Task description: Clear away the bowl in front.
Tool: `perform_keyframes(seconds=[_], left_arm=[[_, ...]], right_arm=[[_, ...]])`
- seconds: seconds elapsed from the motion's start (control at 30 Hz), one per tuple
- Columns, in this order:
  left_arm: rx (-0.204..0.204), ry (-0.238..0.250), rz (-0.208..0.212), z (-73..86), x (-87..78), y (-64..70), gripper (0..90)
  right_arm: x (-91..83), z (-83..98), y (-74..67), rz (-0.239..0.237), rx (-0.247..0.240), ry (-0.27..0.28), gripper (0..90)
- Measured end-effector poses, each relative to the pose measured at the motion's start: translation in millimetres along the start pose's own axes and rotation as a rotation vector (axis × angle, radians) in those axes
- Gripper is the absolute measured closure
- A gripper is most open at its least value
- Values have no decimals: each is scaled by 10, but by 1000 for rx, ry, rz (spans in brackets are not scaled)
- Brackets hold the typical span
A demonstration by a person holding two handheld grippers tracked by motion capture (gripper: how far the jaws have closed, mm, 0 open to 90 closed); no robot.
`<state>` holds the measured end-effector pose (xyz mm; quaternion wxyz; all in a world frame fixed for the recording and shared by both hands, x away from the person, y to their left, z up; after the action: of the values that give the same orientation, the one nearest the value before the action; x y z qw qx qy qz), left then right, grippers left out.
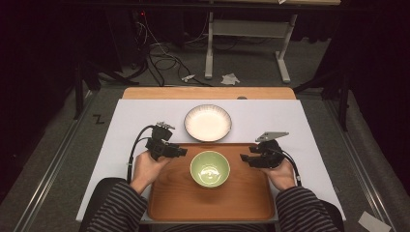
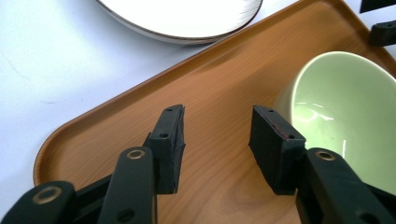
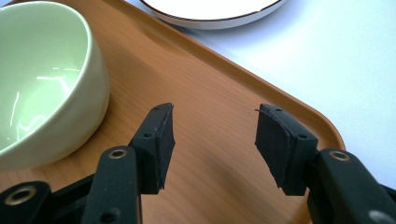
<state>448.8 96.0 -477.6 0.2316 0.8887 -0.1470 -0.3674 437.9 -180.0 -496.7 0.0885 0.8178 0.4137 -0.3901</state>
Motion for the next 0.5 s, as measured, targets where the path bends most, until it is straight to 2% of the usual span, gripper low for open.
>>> perform_keyframes(seconds=[0.13, 0.23, 0.27, 0.5], left_arm=[[-12, -7, -4, 19, 34, -14, 546], [-12, -12, -10, 37, 56, -19, 543], [3, -18, -13, 46, 62, -32, 543], [-9, -28, -39, 77, 131, -77, 541]], right_arm=[[-1, 0, -1, 1, -1, -1, 482], [-2, 0, 1, 1, -1, 0, 482], [-2, 0, 1, 1, -1, 0, 482], [-3, 1, 0, 0, -2, -1, 482]])
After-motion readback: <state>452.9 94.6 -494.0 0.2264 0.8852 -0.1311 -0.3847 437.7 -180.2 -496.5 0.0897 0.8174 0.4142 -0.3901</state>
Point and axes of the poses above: each handheld gripper's, and its own axes: x roughly forward along the jaws, z roughly out of its underside, y roughly to its right, the point moved 4 cm from there along x, roughly forward along the jaws, and after that the axes turned 8 degrees about -z, right-handed, at the moved point
